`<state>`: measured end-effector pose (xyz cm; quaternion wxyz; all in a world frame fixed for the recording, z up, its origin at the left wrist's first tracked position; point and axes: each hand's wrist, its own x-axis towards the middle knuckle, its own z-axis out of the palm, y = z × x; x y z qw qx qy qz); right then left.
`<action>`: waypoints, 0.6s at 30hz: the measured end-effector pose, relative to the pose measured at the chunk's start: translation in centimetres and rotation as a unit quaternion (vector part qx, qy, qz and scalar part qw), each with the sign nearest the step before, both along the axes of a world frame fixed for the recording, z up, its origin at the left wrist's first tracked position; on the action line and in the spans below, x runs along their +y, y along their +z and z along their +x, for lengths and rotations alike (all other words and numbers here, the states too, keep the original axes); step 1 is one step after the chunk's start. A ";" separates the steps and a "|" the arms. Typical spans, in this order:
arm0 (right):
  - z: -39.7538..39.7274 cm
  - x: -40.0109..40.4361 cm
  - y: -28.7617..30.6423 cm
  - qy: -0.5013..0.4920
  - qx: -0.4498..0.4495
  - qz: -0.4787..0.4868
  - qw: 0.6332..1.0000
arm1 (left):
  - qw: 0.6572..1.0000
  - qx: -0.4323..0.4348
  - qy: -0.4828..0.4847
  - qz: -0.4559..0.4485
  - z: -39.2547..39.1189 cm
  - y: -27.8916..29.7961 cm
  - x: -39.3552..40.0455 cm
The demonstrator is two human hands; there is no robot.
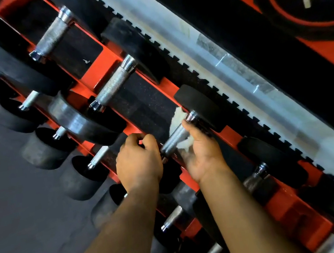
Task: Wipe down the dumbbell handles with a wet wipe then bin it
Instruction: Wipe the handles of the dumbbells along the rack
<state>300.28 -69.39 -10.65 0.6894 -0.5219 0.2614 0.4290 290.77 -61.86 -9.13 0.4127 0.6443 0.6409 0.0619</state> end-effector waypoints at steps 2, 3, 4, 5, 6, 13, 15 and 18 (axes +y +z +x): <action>-0.5 -0.8 -0.1 0.001 -0.012 -0.013 1.000 | 1.000 0.004 -0.001 -0.002 0.0 0.0 0.0; -0.5 -0.5 -0.1 0.007 -0.011 -0.009 1.000 | 1.000 0.005 -0.002 -0.001 0.0 -0.1 0.0; -0.4 0.0 0.0 0.024 -0.006 -0.004 1.000 | 1.000 0.004 -0.004 -0.001 0.0 0.0 -0.1; -0.2 0.8 0.0 0.052 0.001 0.005 0.999 | 1.000 0.002 -0.004 -0.001 0.0 -0.1 0.0; -0.2 1.8 0.2 0.076 0.008 0.020 0.997 | 1.000 0.002 -0.004 -0.002 -0.1 -0.1 0.1; -1.8 -0.4 -0.8 0.007 -0.006 0.030 0.999 | 1.000 -0.002 -0.002 0.003 -0.2 -0.5 0.0; -2.6 -1.3 -0.8 -0.003 -0.036 0.025 0.999 | 1.000 -0.002 -0.003 -0.002 -0.2 -0.5 0.1; -1.8 0.0 -0.3 0.019 0.009 0.014 1.000 | 1.000 -0.003 -0.004 -0.002 -0.1 -0.4 0.1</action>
